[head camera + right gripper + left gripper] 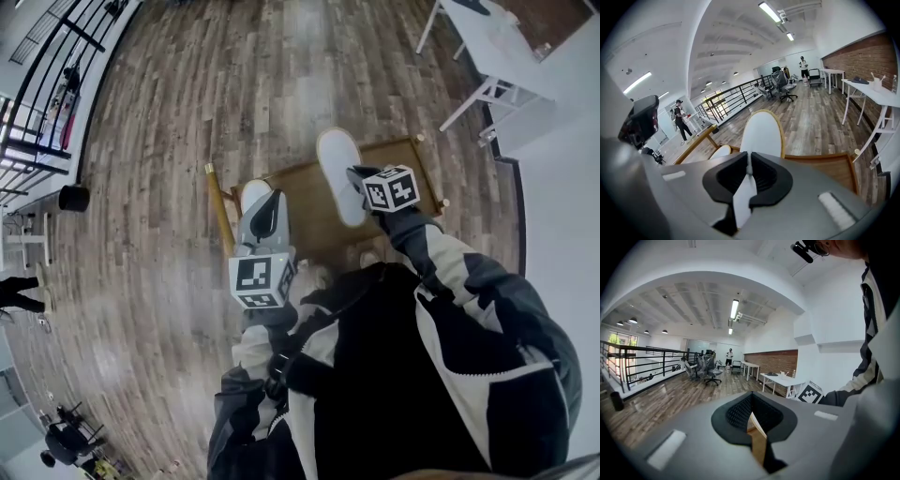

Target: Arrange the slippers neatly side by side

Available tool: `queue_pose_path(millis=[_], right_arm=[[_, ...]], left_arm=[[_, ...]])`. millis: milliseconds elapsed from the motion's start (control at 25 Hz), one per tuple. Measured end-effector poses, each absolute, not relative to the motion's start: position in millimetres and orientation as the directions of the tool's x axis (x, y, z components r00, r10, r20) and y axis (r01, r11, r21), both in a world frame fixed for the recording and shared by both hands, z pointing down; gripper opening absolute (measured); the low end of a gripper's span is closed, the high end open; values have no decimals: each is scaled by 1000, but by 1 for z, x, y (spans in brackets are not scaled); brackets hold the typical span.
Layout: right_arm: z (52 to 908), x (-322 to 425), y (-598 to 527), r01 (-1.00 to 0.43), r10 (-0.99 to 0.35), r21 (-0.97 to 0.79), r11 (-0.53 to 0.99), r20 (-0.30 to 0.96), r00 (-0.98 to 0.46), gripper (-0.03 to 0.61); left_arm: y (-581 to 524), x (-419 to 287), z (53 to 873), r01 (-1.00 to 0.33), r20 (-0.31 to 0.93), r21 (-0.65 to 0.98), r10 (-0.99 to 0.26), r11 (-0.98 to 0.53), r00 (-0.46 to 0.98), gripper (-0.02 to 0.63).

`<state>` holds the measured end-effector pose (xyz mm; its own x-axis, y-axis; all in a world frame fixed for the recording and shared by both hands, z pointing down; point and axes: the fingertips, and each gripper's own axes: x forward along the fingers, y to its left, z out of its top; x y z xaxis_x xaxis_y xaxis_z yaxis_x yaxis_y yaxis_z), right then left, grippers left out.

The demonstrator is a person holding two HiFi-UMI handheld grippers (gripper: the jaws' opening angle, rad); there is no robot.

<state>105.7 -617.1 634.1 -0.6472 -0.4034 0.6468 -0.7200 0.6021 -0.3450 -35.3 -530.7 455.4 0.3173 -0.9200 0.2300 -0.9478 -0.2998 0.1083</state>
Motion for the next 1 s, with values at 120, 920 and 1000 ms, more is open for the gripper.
queue_pose_path(millis=[120,920,1000], right_arm=[[641,77,-610,-695,-371,-353,626,650,-663,28],[756,-28,-577,-726,-247,-283,626,812,-530,29],[770,-25,-580,-746,-241,-277,605,830,-503,29]], left_arm=[[-517,-56,458,-959,248,101,-927,-264,282,20],[-475,-139,468,-984,269,51,-946,-173,181,20],[-474,-140,470,-983,273,51,-945,-175,182,20]])
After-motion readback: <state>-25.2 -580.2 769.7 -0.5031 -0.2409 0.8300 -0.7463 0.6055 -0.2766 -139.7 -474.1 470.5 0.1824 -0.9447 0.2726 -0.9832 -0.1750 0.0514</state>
